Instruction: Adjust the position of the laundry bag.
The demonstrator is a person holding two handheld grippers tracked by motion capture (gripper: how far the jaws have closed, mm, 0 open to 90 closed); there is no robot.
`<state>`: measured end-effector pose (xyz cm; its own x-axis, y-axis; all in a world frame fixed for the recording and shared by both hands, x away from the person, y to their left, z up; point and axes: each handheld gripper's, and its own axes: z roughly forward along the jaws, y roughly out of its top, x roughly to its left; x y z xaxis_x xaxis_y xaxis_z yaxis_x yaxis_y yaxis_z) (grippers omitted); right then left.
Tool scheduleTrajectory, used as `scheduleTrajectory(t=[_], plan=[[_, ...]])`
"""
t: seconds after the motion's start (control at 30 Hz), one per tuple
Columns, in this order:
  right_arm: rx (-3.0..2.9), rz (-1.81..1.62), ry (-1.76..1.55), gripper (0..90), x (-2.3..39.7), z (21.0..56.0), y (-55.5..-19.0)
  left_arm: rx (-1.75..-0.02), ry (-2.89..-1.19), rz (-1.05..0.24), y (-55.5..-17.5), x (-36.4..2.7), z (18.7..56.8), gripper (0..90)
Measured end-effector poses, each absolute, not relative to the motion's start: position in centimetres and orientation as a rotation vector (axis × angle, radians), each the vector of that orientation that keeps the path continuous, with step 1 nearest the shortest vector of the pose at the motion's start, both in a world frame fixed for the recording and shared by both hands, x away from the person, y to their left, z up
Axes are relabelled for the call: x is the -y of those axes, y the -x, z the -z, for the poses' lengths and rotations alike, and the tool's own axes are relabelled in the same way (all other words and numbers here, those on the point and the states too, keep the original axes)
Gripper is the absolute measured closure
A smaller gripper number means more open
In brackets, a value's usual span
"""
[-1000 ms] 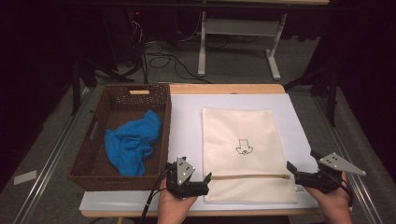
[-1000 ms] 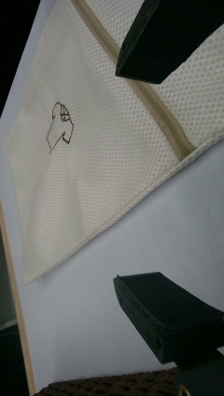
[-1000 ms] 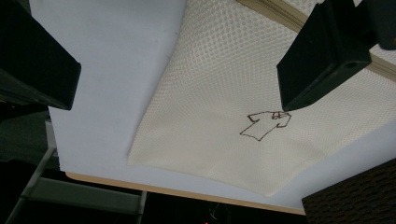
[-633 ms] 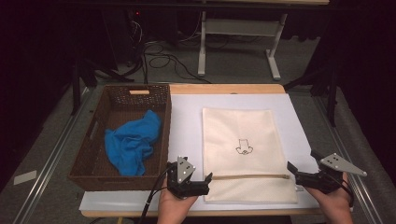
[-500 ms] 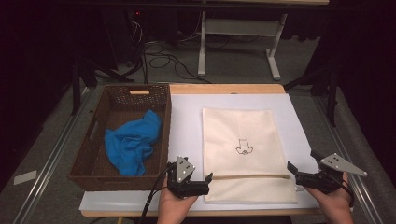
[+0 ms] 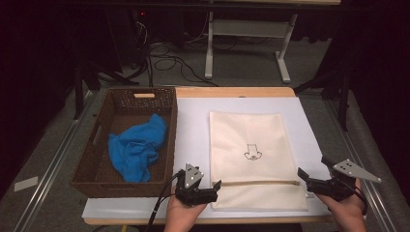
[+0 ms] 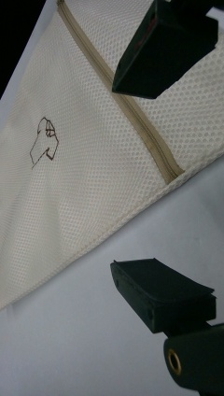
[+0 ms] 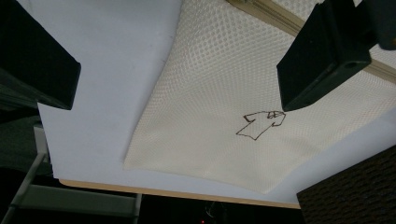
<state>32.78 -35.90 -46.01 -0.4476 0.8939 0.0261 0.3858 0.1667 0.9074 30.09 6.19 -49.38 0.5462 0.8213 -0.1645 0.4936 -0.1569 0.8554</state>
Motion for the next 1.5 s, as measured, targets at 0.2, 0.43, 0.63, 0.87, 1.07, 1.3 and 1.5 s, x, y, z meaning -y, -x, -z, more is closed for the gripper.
scheduleTrajectory(t=[0.2, 0.43, 0.63, 0.87, 1.07, 1.3, 1.5], plan=[[-1.930, -1.237, -1.201, 0.0, 35.8, 46.1, -32.9, -1.104, -1.823, -0.396, -30.2, -6.2, 49.8, 14.7], [-1.937, -1.229, -1.200, 0.0, 35.8, 46.2, -32.9, -1.114, -1.944, -0.344, -30.6, -5.1, 50.8, 18.4], [-1.953, -1.220, -1.197, 0.1, 35.7, 46.3, -32.9, -1.131, -1.984, -0.282, -30.9, -4.8, 51.8, 27.6], [-1.979, -1.212, -1.203, 0.2, 35.6, 46.7, -33.1, -1.128, -1.993, -0.281, -31.0, -4.5, 51.9, 29.5], [-1.975, -1.212, -1.209, 0.2, 35.6, 46.7, -33.0, -1.102, -2.045, -0.334, -30.6, -3.7, 52.1, 36.5], [-1.979, -1.217, -1.220, 0.6, 35.7, 46.8, -33.1, -1.078, -2.071, -0.411, -30.1, -3.4, 52.1, 67.7], [-1.978, -1.219, -1.226, 0.8, 35.7, 46.8, -33.1, -1.073, -2.067, -0.398, -30.5, -3.7, 52.0, 82.4]])
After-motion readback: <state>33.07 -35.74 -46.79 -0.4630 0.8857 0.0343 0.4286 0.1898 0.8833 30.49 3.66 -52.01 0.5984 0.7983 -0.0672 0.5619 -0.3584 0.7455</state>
